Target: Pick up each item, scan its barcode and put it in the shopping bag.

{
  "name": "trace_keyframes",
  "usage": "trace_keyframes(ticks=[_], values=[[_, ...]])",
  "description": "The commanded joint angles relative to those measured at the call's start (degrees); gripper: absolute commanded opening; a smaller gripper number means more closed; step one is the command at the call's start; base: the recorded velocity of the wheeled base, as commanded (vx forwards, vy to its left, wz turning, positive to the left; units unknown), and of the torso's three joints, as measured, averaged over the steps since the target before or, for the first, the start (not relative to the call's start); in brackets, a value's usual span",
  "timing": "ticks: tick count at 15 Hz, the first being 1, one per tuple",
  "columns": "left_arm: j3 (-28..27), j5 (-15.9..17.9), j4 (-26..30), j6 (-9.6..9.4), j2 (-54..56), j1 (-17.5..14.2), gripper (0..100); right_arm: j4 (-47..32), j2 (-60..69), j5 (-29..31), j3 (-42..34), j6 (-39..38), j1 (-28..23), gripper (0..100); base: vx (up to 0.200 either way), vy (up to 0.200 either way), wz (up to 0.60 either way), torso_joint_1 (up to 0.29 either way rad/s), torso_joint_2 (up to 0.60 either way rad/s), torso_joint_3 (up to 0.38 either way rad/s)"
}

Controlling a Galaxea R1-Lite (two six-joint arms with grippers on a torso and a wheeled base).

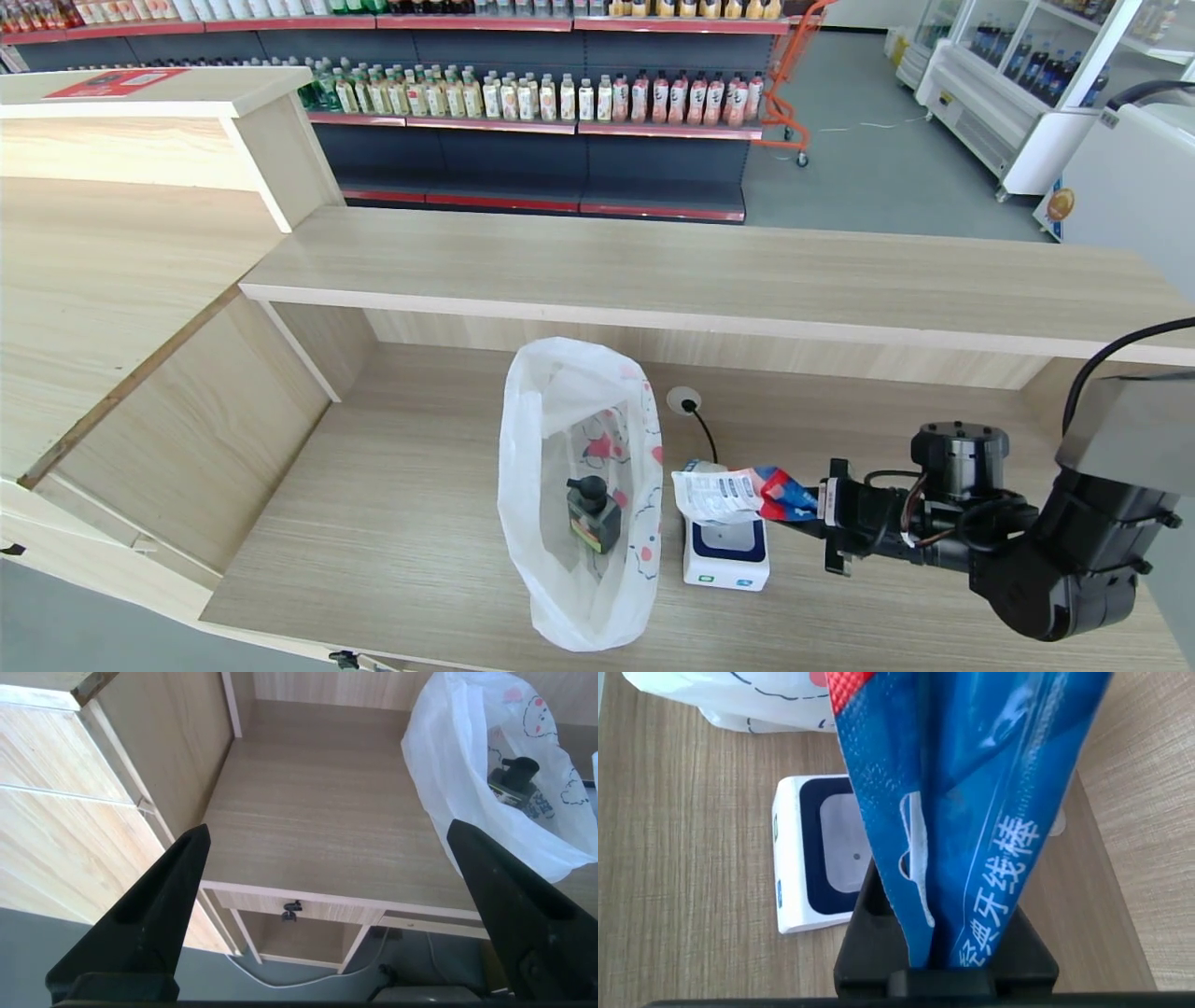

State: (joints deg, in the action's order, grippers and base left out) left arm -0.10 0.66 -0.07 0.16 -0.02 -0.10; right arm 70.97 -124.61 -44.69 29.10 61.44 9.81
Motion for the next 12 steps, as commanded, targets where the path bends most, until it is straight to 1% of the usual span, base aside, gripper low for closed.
trace_keyframes(ticks=[1, 2, 3, 4, 5, 6, 7, 8, 9, 10, 11, 12], values=[[0.0, 0.0, 0.0, 0.02, 0.0, 0.0, 100, 0.0, 0.7, 0.0, -0.2, -0.4, -0.1, 0, 0.0, 0.0, 0.0, 0.0, 0.0, 0.0], [0.0, 0.0, 0.0, 0.02, 0.0, 0.0, 100, -0.4, 2.4, 0.0, -0.2, -2.6, -0.1, 0, 0.0, 0.0, 0.0, 0.0, 0.0, 0.0], [0.0, 0.0, 0.0, 0.02, 0.0, 0.0, 100, -0.8, 5.8, 0.1, -1.1, -7.8, -0.1, 0, 0.0, 0.0, 0.0, 0.0, 0.0, 0.0], [0.0, 0.0, 0.0, 0.02, 0.0, 0.0, 100, -2.5, 11.1, 0.6, -2.6, -15.6, -0.5, 0, 0.0, 0.0, 0.0, 0.0, 0.0, 0.0], [0.0, 0.0, 0.0, 0.02, 0.0, 0.0, 100, -4.8, 17.9, 1.4, -3.5, -25.3, -0.8, 0, 0.0, 0.0, 0.0, 0.0, 0.0, 0.0], [0.0, 0.0, 0.0, 0.02, 0.0, 0.0, 100, -9.5, 25.9, 5.1, -3.5, -38.1, -0.7, 0, 0.0, 0.0, 0.0, 0.0, 0.0, 0.0], [0.0, 0.0, 0.0, 0.02, 0.0, 0.0, 100, -15.5, 32.6, 8.7, -2.5, -50.0, -0.1, 0, 0.0, 0.0, 0.0, 0.0, 0.0, 0.0], [0.0, 0.0, 0.0, 0.02, 0.0, 0.0, 100, -24.0, 37.2, 10.4, -0.3, -57.0, 0.6, 0, 0.0, 0.0, 0.0, 0.0, 0.0, 0.0], [0.0, 0.0, 0.0, 0.02, 0.0, 0.0, 100, -33.6, 40.2, 11.1, 1.7, -59.6, 0.6, 0, 0.0, 0.0, 0.0, 0.0, 0.0, 0.0], [0.0, 0.0, 0.0, 0.02, 0.0, 0.0, 100, -41.6, 42.3, 11.8, 3.0, -61.6, 0.9, 0, 0.0, 0.0, 0.0, 0.0, 0.0, 0.0], [0.0, 0.0, 0.0, 0.02, 0.0, 0.0, 100, -44.0, 42.9, 11.9, 3.1, -63.4, 1.2, 0, 0.0, 0.0, 0.0, 0.0, 0.0, 0.0], [0.0, 0.0, 0.0, 0.02, 0.0, 0.0, 100, -44.4, 43.1, 12.2, 2.5, -68.1, 3.5, 0, 0.0, 0.0, 0.0, 0.0, 0.0, 0.0]])
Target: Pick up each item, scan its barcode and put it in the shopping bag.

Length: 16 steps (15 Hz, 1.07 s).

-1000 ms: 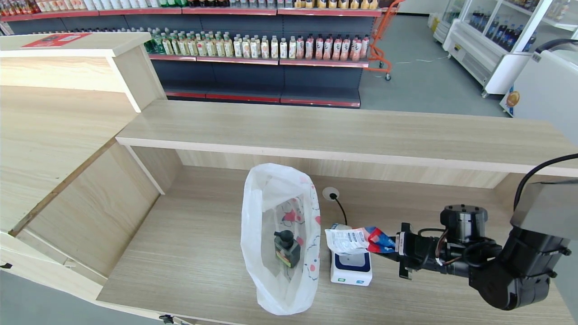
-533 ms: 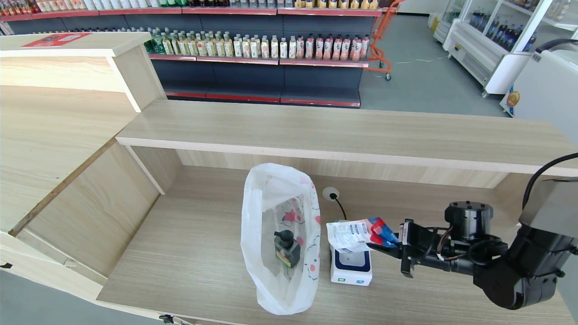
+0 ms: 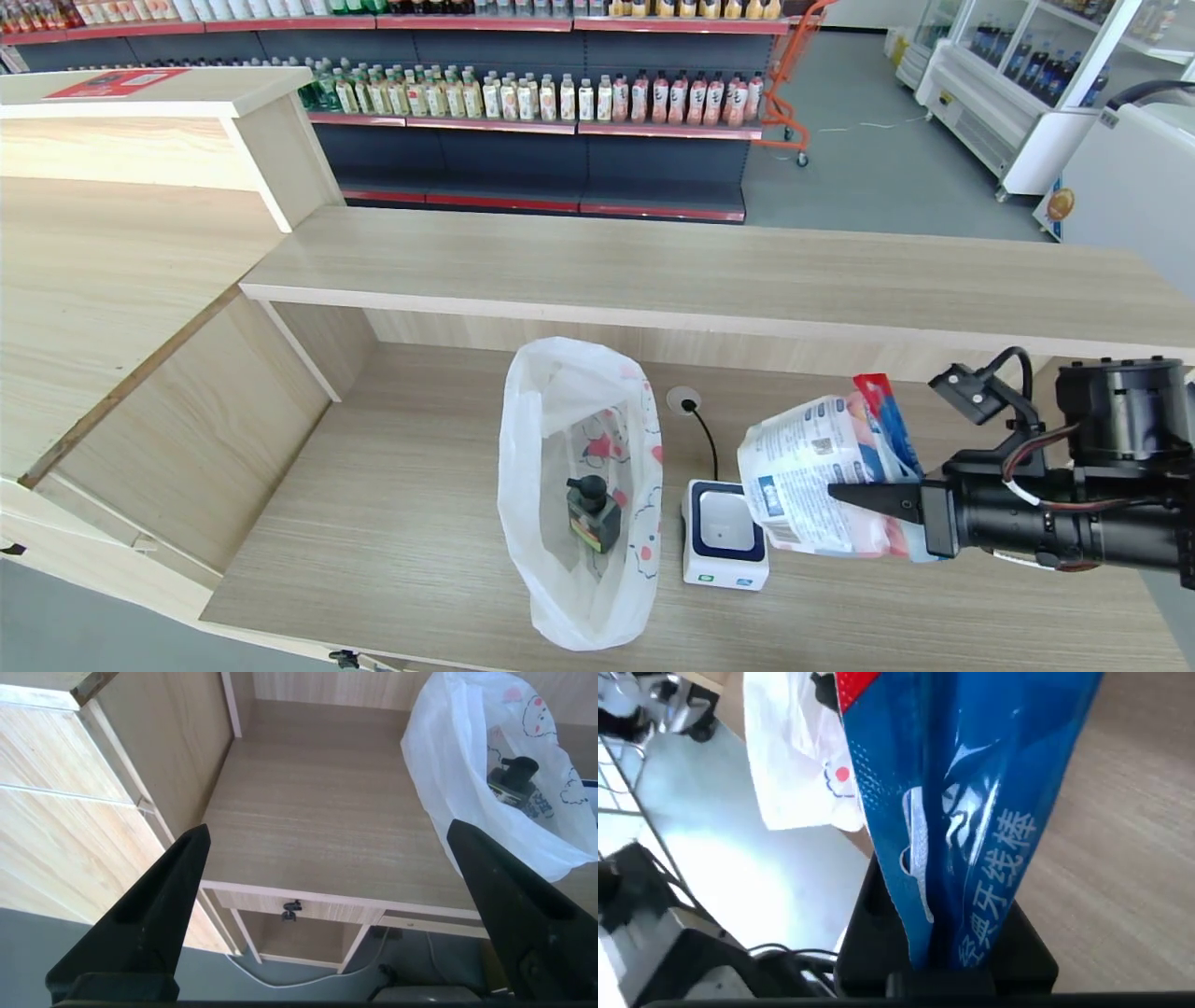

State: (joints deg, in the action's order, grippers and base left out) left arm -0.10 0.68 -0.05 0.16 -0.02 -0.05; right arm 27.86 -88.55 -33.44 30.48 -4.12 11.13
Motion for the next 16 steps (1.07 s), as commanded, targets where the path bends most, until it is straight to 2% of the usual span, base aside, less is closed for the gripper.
trace_keyframes(ticks=[1, 9, 13, 16], values=[[0.0, 0.0, 0.0, 0.02, 0.0, 0.0, 100, -1.3, 6.9, 1.4, 1.3, -5.6, 3.2, 0, 0.0, 0.0, 0.0, 0.0, 0.0, 0.0], [0.0, -0.1, 0.0, -0.69, 0.0, 0.0, 100, -1.3, 4.4, 1.7, 4.3, -8.7, 4.1, 0, 0.0, 0.0, 0.0, 0.0, 0.0, 0.0], [0.0, -0.1, 0.0, -0.42, 0.0, 0.0, 100, -1.5, 1.3, 2.2, 9.2, -13.4, 6.5, 0, 0.0, 0.2, 0.0, 0.001, 0.0, 0.002], [0.0, -0.1, 0.0, -0.16, 0.0, 0.0, 100, -1.5, -4.1, 5.9, 12.8, -13.5, 8.8, 0, 0.0, 0.0, 0.0, 0.0, 0.0, 0.0]])
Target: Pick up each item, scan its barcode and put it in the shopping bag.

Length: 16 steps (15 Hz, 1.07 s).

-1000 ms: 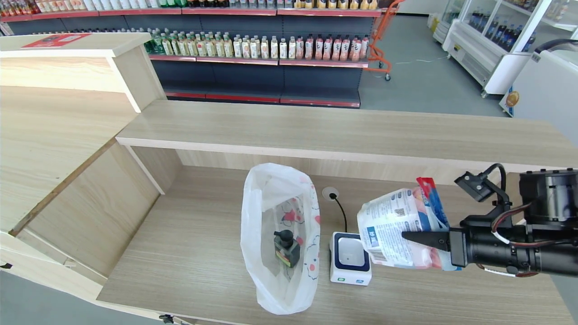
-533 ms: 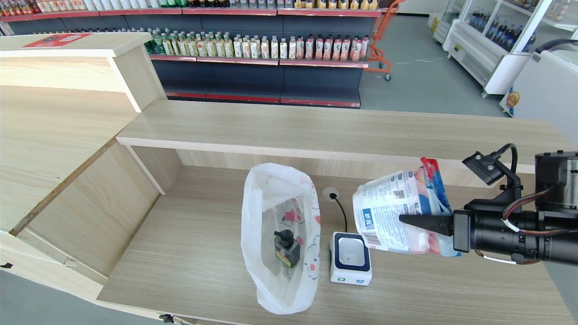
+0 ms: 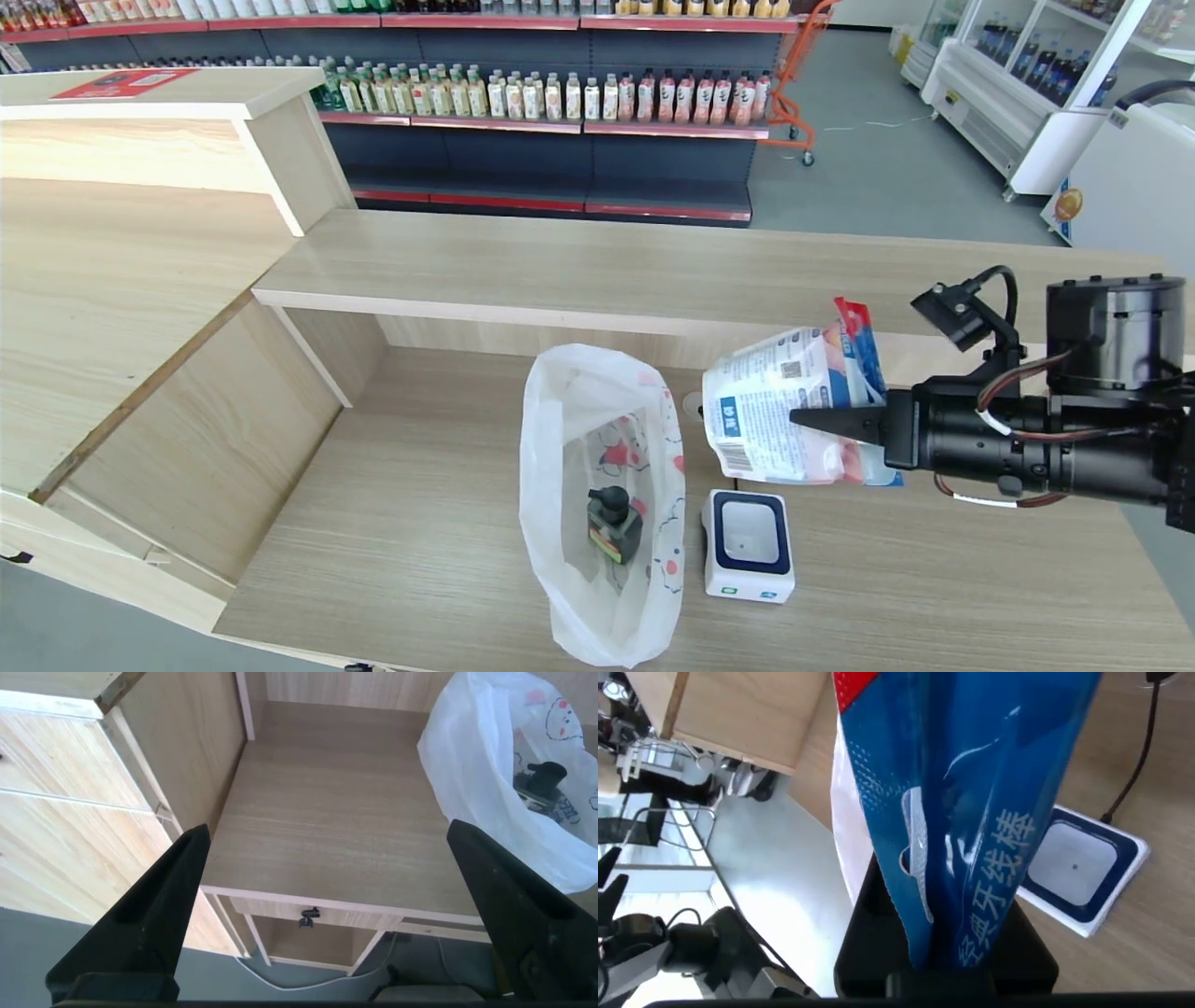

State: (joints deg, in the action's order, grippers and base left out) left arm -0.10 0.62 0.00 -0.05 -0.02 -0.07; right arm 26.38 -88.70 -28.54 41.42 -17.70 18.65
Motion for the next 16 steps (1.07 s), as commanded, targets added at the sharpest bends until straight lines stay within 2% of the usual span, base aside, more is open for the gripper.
trace_keyframes(ticks=[1, 4, 7, 8, 12, 16], values=[[0.0, 0.0, 0.0, 0.05, 0.0, 0.0, 100, 0.2, -6.1, 3.0, 2.8, 0.0, 2.2, 0, 0.0, 0.0, 0.0, 0.0, 0.0, 0.0], [0.0, 0.0, 0.0, 0.05, 0.0, 0.0, 100, 0.2, -13.0, 9.3, 6.3, 0.1, 5.4, 0, 0.0, 0.0, 0.0, 0.0, 0.0, 0.0], [0.0, 0.0, 0.0, 0.05, 0.0, 0.0, 100, 1.6, -23.3, 19.3, 13.8, 0.8, 8.9, 0, 0.0, 0.0, 0.0, 0.0, 0.0, 0.0], [0.0, 0.0, 0.0, 0.05, 0.0, 0.0, 100, 1.7, -25.4, 20.9, 15.6, 0.8, 10.0, 0, 0.0, 0.0, 0.0, 0.0, 0.0, 0.0], [0.0, 0.0, 0.0, -0.04, 0.0, 0.0, 100, 1.7, -30.2, 21.1, 21.2, 1.2, 12.5, 0, 0.0, 0.0, 0.0, 0.0, 0.0, 0.0], [0.0, 0.0, 0.0, 0.05, 0.0, 0.0, 100, 1.9, -35.8, 21.0, 24.7, 9.8, 12.9, 0, 0.0, 0.0, 0.0, 0.0, 0.0, 0.0]])
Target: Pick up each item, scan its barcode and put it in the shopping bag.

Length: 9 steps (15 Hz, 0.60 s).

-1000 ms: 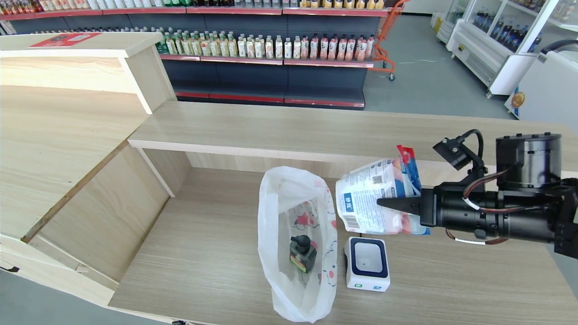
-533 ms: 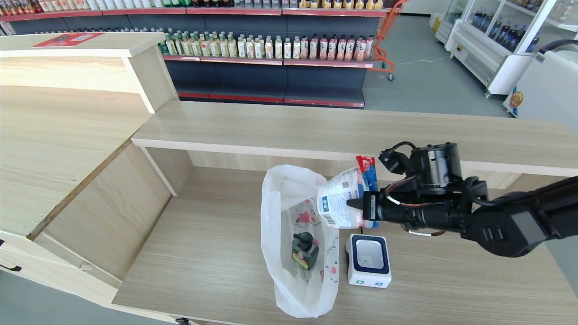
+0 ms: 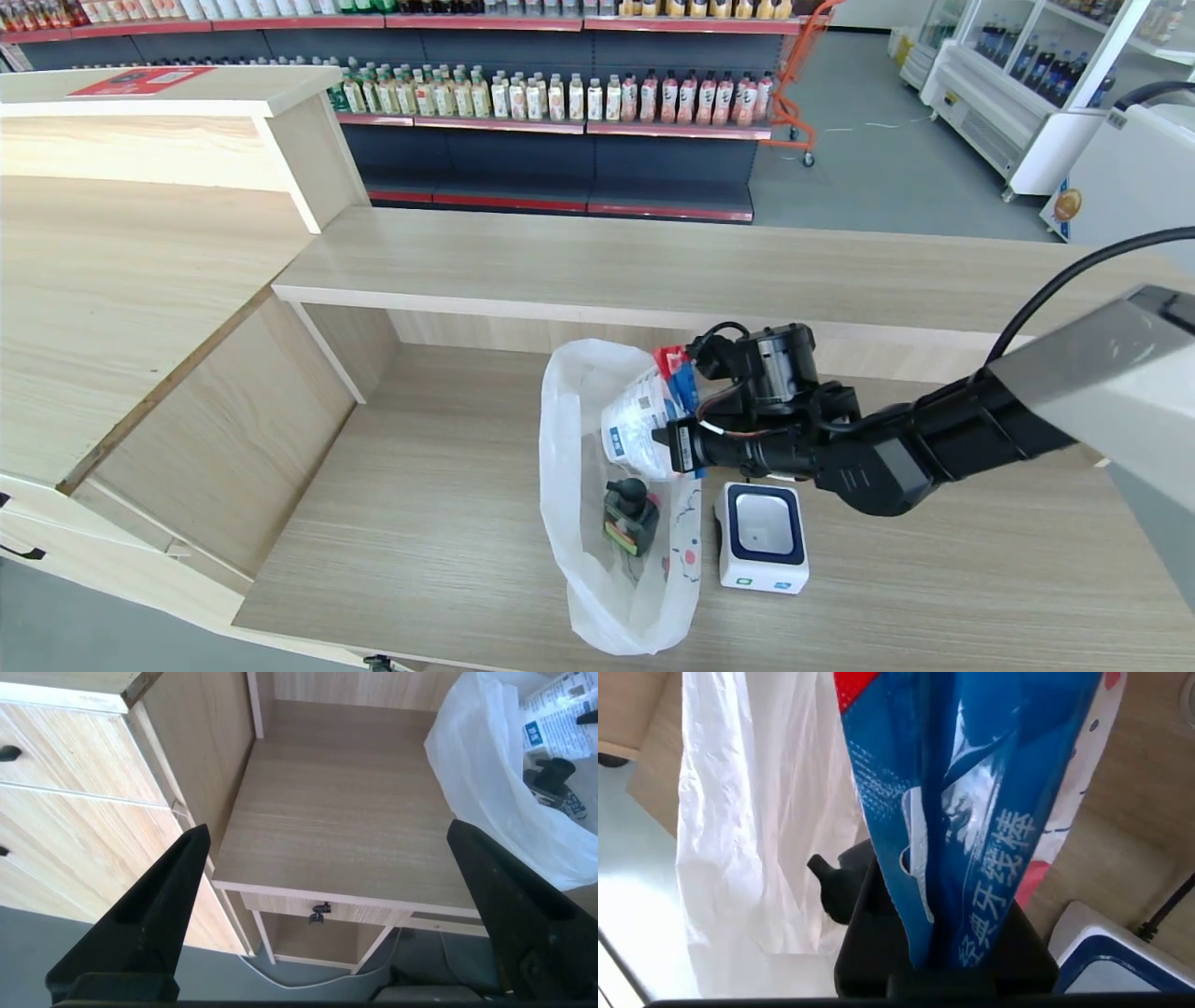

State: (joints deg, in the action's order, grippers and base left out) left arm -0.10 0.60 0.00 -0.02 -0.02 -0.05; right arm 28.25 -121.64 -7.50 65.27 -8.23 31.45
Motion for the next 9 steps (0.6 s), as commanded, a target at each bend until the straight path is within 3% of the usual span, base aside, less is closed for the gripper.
trace_keyframes(ticks=[1, 6, 7, 9], values=[[0.0, 0.0, 0.0, -0.06, 0.0, 0.0, 100, 0.5, -4.4, -0.1, 2.6, 0.8, 0.5, 0, 0.0, 0.0, 0.0, 0.0, 0.0, 0.0], [0.0, 0.0, 0.0, -0.06, 0.0, 0.0, 100, 0.9, -6.8, -0.1, 6.0, 3.2, 1.2, 0, 0.0, 0.0, 0.0, 0.0, 0.0, 0.0], [0.0, 0.0, 0.0, -0.06, 0.0, 0.0, 100, 1.0, -6.4, -0.2, 6.5, 3.1, 1.2, 100, 0.0, 0.0, 0.0, 0.0, 0.0, 0.0], [0.0, 0.0, 0.0, 0.02, 0.0, 0.0, 100, 1.3, -4.8, -0.9, 6.3, 1.7, 1.2, 100, 0.0, 0.0, 0.0, 0.0, 0.0, 0.0]])
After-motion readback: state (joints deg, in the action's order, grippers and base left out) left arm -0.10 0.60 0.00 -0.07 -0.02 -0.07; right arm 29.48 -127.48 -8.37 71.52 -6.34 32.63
